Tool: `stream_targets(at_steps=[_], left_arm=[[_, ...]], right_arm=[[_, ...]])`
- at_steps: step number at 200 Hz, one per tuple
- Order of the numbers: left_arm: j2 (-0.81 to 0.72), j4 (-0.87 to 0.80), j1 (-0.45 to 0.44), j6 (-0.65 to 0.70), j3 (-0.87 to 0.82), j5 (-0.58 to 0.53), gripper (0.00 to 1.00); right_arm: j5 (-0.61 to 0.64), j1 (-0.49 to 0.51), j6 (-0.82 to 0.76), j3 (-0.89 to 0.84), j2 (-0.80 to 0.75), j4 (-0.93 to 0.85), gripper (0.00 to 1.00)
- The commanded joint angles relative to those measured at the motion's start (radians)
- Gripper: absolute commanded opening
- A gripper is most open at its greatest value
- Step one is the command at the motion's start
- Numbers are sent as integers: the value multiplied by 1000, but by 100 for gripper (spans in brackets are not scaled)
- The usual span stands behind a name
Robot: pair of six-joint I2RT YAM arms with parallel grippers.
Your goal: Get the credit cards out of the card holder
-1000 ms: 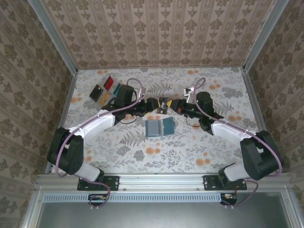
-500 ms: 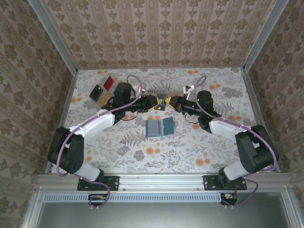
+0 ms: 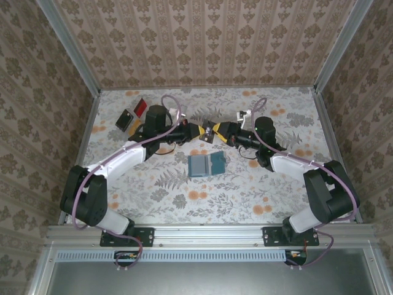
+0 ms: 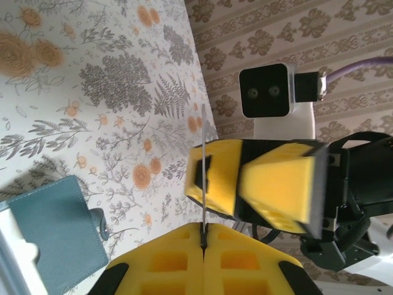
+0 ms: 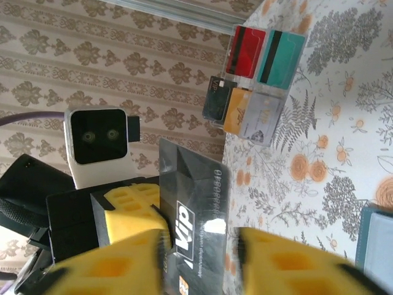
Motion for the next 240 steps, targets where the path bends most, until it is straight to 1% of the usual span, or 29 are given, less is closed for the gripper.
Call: stream_targets(at_steps=[1, 10, 19, 22, 25, 38, 52, 80, 94, 96, 103, 126, 146, 163, 187, 210, 224, 240], left_arm=[[-40, -137, 2, 130, 53, -44, 0], [-51, -219, 2, 188, 75, -77, 0], [-65, -298, 4, 241, 95, -114, 0], [-67, -327, 4, 260, 107, -117, 0], [-73, -355, 4, 276, 114, -149, 0], [-89, -476, 5, 351, 154, -220, 0], [-104, -610, 8, 441, 203, -324, 0], [-142, -790, 27, 664, 264, -534, 0], [-154, -846, 53, 752, 285, -606, 0], [-156, -853, 77, 762, 288, -612, 0], [-161, -875, 111, 795, 298, -630, 0], [-169, -902, 224, 891, 317, -676, 0], [-147, -938, 337, 951, 356, -666, 0], [-115, -950, 420, 1008, 387, -635, 0], [-47, -931, 523, 1083, 418, -564, 0], [32, -884, 588, 1142, 447, -499, 0], [77, -839, 597, 1181, 454, -562, 0], [145, -843, 611, 1237, 492, -584, 0]], right_arm=[[25, -5, -79, 41, -23, -162, 67], [58, -5, -124, 52, -39, -260, 76], [95, -3, -168, 64, -57, -356, 82], [108, -2, -185, 70, -61, -385, 84], [119, -3, -204, 76, -66, -418, 86], [168, 1, -271, 101, -80, -541, 92], [204, 0, -326, 120, -86, -618, 99], [233, 0, -380, 133, -82, -681, 100], [234, -1, -396, 138, -76, -693, 99], [234, -1, -399, 140, -74, -697, 100], [233, -1, -406, 146, -70, -704, 100], [237, -3, -438, 166, -57, -729, 100], [242, -9, -444, 187, -40, -755, 100], [227, -10, -440, 197, -29, -761, 99], [202, -11, -436, 202, -19, -755, 100], [176, -11, -420, 196, -19, -730, 100], [174, -9, -406, 191, -20, -719, 100], [187, -2, -386, 176, -29, -700, 100]])
